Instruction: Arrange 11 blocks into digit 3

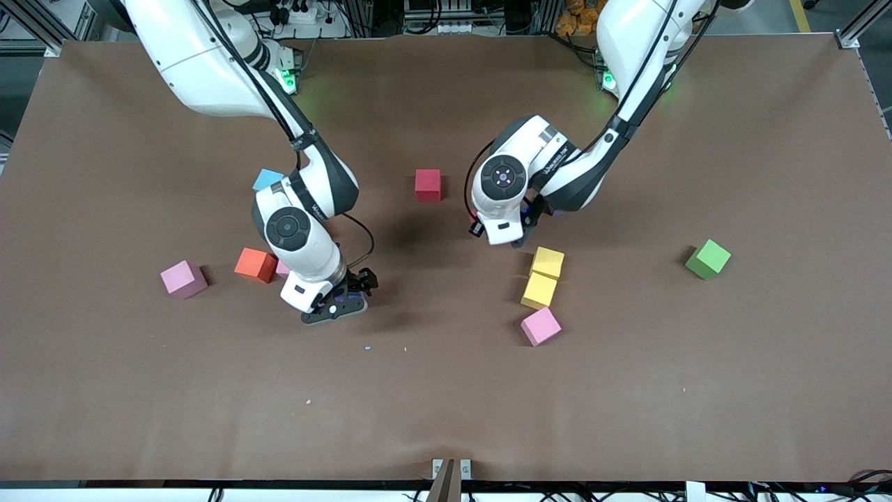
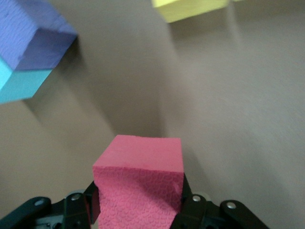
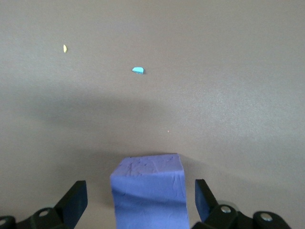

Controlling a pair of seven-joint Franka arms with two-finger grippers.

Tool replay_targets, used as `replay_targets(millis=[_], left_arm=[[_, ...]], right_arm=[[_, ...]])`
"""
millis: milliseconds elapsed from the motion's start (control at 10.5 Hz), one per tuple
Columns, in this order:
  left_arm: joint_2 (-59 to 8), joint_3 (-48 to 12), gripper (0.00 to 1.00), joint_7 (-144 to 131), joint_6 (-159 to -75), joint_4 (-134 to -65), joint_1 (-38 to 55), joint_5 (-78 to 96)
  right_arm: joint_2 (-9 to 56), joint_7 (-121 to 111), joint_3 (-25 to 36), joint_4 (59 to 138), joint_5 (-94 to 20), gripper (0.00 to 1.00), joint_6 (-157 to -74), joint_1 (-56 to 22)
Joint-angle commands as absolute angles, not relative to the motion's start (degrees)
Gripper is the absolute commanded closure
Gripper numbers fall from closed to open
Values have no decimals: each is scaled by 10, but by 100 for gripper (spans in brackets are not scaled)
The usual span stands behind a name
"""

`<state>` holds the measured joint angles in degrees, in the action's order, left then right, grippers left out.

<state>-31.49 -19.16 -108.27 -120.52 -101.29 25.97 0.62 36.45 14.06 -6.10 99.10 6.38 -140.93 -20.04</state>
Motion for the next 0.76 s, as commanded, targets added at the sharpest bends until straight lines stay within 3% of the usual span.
replay_targets(millis=[0, 285, 570, 665], left_arm=[[-252, -192, 92, -1226, -1243, -1091, 258, 20], [-243, -192, 92, -1361, -1296, -1112, 251, 31], [-248, -192, 91, -1477, -1380, -1112, 252, 40], [-244, -192, 91, -1477, -1380, -1113, 257, 38]], right_arm=[[367, 142, -66, 996, 86, 0, -1421, -195], [368, 143, -66, 998, 94, 0, -1423, -195], [373, 156, -65, 1022, 99, 43, -1433, -193], [371, 156, -65, 1027, 116, 69, -1432, -186]])
